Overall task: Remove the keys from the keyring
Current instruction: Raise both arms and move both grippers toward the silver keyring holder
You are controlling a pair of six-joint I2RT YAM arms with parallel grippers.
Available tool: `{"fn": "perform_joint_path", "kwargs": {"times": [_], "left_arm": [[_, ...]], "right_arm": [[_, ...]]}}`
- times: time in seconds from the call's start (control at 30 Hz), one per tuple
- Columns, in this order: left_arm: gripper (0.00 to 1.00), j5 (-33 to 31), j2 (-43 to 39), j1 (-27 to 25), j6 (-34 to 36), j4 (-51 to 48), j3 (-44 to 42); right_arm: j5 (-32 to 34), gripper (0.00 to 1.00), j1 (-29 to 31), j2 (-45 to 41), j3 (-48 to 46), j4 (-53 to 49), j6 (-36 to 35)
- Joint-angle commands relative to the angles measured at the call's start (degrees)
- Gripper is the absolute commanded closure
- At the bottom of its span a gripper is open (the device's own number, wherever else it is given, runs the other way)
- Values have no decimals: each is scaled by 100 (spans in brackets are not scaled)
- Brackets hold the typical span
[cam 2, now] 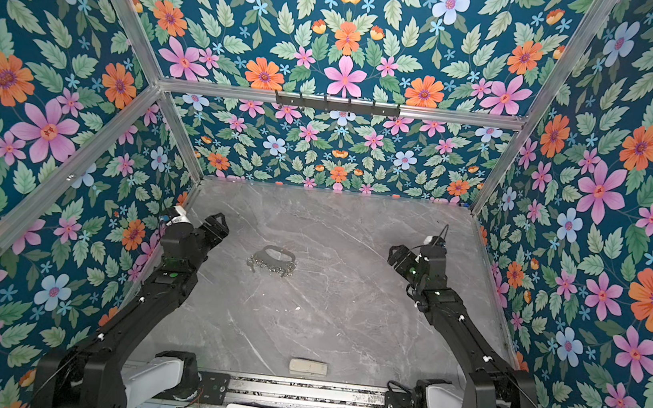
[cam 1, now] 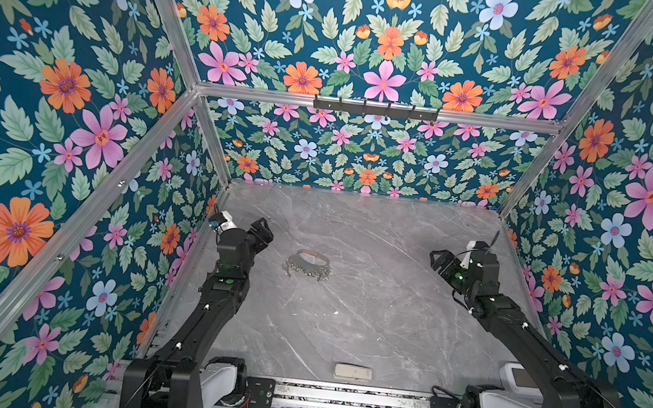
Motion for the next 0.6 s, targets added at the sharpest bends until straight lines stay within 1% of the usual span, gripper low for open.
{"fn": "perform_joint_path", "kwargs": {"times": [0.0,0.07,0.1,0.17,0.23,0.33,0.4,0.43,0.57], "left_arm": [[23,1026,239,-176,147,-441,46],[25,962,343,-380,232,-684,69],[26,833,391,-465,281,-863,93],[27,502,468,-534,342,-1156,54],[29,309,627,-528,354,-1093,-87],[33,400,1102,-528,251,-890,-88],[40,539,1470,-528,85,-731,-7],[41,570,1599,-528,48,-659,29],[39,477,1978,-528,59,-468,219]], "right_arm": [[-363,14,315,340,225,-486,-638],[-449,18,543,540,295,-478,-746],[-434,20,661,633,332,-493,-791],[-390,22,862,793,407,-520,-861],[-345,24,1044,938,470,-489,-895],[-427,30,1211,1243,608,-456,-886],[-492,35,1295,1420,715,-484,-886],[-480,36,1345,1472,752,-496,-894],[-522,38,1406,1558,750,-447,-847]]}}
